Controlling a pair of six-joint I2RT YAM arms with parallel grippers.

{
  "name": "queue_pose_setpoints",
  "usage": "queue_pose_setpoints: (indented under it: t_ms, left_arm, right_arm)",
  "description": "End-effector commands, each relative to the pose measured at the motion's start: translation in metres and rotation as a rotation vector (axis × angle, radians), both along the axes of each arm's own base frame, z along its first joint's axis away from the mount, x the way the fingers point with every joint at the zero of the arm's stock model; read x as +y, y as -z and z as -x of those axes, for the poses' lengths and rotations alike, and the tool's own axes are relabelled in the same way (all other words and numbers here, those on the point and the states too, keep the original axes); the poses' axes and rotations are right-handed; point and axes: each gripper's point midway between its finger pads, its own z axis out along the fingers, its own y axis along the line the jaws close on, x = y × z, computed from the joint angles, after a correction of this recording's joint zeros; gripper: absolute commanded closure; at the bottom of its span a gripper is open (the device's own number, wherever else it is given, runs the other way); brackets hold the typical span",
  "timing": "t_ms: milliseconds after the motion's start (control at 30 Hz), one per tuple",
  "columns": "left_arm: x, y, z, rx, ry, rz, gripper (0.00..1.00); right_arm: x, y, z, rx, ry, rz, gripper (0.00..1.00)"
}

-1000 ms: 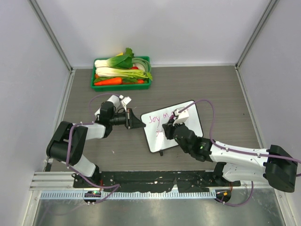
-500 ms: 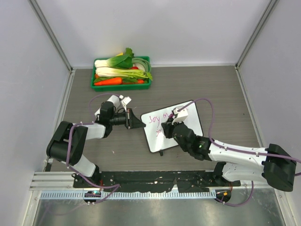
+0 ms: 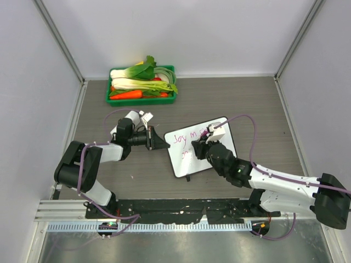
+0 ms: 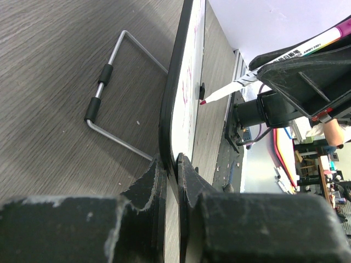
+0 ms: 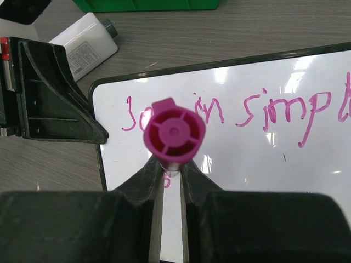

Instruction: Write a sentence on the whiteboard

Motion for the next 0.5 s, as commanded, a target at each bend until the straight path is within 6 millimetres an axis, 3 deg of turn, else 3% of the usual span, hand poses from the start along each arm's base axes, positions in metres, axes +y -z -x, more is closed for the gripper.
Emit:
queue_pose_setpoints:
  t_ms: [0, 467]
  left_arm:
    - [-0.002, 0.014, 0.008, 0.002, 0.028, -0.030, 1.00]
    - [-0.001, 0.014, 0.008, 0.004, 0.027, -0.028, 1.00]
  right_arm:
    - [0.001, -0.006, -0.004, -0.017, 0.011, -0.035, 0.99]
    - [-0.010, 0.023, -0.001, 0.035, 0.032, 0.032, 0.99]
